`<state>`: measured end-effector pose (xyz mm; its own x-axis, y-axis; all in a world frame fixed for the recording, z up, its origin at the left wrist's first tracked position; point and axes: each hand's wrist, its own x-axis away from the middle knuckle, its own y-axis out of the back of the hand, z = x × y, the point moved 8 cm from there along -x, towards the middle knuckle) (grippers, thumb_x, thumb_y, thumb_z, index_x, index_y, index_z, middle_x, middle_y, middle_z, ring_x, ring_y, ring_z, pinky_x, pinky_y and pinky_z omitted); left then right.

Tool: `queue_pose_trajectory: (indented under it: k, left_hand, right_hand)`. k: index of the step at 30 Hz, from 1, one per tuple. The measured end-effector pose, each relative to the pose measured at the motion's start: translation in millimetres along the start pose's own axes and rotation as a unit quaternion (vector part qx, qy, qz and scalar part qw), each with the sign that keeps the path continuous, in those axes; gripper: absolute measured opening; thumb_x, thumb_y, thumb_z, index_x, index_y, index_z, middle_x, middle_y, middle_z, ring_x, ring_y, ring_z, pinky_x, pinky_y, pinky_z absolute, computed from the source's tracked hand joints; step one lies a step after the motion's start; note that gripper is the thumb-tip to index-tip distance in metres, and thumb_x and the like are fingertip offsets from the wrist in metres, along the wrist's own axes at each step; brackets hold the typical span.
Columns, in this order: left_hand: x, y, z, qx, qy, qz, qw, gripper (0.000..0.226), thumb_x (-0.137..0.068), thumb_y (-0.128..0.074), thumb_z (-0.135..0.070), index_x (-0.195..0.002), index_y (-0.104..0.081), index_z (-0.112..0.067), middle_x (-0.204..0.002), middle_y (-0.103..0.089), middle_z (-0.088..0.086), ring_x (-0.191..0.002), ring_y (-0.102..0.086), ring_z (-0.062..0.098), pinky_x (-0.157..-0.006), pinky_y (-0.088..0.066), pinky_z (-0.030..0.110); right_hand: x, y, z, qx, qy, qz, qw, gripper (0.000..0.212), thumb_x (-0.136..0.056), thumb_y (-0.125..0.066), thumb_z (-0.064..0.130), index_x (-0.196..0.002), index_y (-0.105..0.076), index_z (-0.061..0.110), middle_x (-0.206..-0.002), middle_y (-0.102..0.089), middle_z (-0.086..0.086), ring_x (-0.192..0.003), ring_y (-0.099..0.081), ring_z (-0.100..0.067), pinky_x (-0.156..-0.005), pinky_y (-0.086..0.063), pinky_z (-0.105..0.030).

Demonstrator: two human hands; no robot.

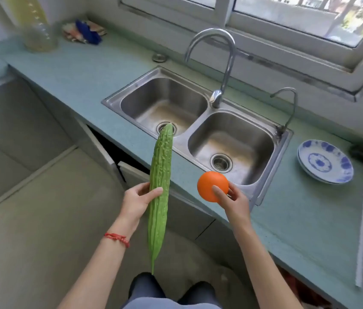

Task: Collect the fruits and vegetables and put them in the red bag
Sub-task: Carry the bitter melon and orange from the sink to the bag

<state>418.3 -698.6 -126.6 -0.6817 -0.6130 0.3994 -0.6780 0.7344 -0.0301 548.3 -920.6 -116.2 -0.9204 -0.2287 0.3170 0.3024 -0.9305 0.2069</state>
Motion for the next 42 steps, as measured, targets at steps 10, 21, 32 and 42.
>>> queue_pose_trajectory:
  k: [10,21,32,42]
  left_hand:
    - [28,182,10,0.092,-0.021,-0.172,0.981,0.013,-0.076,-0.069,-0.005,-0.088,-0.066,-0.011,-0.088,-0.069,0.007,-0.078,-0.065,0.018,-0.078,-0.053,0.030]
    - [122,328,52,0.186,-0.019,-0.376,0.907,0.012,-0.075,-0.070,-0.005,-0.082,-0.071,-0.015,-0.069,-0.073,-0.005,-0.067,-0.067,0.013,-0.066,-0.055,0.026]
    - [225,381,92,0.263,0.002,-0.578,0.773,0.004,-0.076,-0.070,-0.008,-0.077,-0.071,-0.012,-0.074,-0.068,0.006,-0.073,-0.063,0.024,-0.077,-0.052,0.038]
    - [259,384,107,0.304,0.008,-0.676,0.671,0.005,-0.076,-0.071,-0.009,-0.076,-0.071,-0.015,-0.077,-0.069,0.009,-0.076,-0.065,0.026,-0.081,-0.053,0.040]
  right_hand:
    - [30,-184,34,0.042,0.033,0.198,0.979,0.058,-0.076,-0.072,0.029,-0.128,-0.053,0.014,-0.115,-0.060,-0.005,-0.101,-0.057,-0.018,-0.082,-0.045,-0.030]
    - [108,-351,41,0.126,0.073,0.396,0.907,0.046,-0.075,-0.074,0.026,-0.117,-0.060,0.013,-0.103,-0.067,-0.002,-0.092,-0.062,-0.008,-0.077,-0.049,-0.022]
    - [193,-473,27,0.213,0.097,0.592,0.771,0.056,-0.071,-0.075,0.032,-0.120,-0.059,0.011,-0.099,-0.066,-0.001,-0.093,-0.063,-0.013,-0.088,-0.052,-0.038]
    - [225,-540,22,0.246,0.113,0.686,0.676,0.061,-0.069,-0.076,0.035,-0.120,-0.058,0.008,-0.099,-0.067,-0.004,-0.095,-0.063,-0.018,-0.090,-0.051,-0.040]
